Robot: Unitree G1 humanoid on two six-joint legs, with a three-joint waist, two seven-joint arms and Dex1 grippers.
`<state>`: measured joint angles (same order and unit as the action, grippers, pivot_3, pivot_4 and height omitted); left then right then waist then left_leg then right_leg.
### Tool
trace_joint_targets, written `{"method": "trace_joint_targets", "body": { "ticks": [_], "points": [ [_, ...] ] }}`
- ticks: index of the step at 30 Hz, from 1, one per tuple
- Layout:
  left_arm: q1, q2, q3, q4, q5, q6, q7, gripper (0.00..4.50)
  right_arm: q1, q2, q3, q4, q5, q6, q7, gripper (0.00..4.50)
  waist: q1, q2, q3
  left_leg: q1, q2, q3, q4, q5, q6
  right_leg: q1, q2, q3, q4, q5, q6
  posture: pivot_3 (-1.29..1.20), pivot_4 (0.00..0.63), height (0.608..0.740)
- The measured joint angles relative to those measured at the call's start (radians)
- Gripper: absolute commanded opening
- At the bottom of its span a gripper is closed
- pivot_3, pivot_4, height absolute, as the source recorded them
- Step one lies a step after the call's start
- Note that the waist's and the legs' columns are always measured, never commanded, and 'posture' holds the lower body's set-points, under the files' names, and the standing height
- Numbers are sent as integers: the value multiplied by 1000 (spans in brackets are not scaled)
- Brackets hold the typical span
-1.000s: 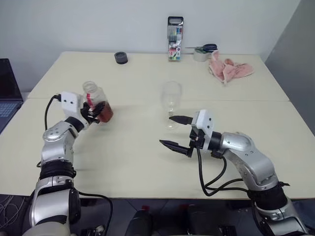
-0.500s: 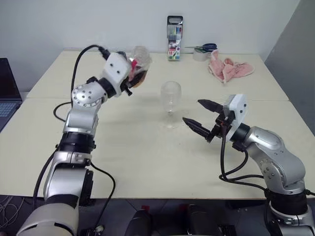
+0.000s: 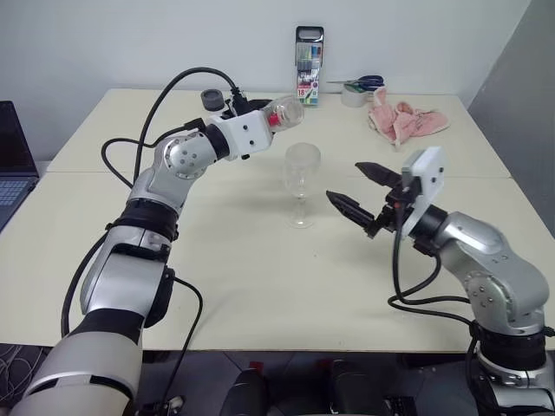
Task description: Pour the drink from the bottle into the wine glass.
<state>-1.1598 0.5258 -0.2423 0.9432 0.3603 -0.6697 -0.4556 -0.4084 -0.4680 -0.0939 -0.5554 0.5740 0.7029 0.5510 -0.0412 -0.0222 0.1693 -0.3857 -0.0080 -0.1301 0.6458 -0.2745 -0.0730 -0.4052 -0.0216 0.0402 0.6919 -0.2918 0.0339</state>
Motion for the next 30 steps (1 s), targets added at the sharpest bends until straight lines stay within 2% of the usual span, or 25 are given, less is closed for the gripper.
{"method": "trace_joint_targets", "body": {
  "ticks": [7, 17, 30],
  "points": [
    [-31, 16, -47, 83, 102, -101, 95, 1681, 18, -28, -19, -18, 44, 0, 17, 4500, -6, 0, 0, 0, 0, 0, 0, 0, 0, 0, 0, 0, 1, 0, 0, 0, 150, 740],
    [-93, 26, -122, 133, 249, -158, 282, 1681, 48, -37, -23, -42, 56, -7, 14, 4500, -7, -1, 0, 0, 0, 0, 0, 0, 0, 0, 0, 0, 1, 0, 0, 0, 150, 740],
    [-125, 48, -150, 172, 331, -171, 404, 1681, 74, -42, -18, -39, 17, -65, 12, 4500, -8, -1, 0, 0, 0, 0, 0, 0, 0, 0, 0, 0, 1, 0, 0, 0, 150, 740]
  ]
}}
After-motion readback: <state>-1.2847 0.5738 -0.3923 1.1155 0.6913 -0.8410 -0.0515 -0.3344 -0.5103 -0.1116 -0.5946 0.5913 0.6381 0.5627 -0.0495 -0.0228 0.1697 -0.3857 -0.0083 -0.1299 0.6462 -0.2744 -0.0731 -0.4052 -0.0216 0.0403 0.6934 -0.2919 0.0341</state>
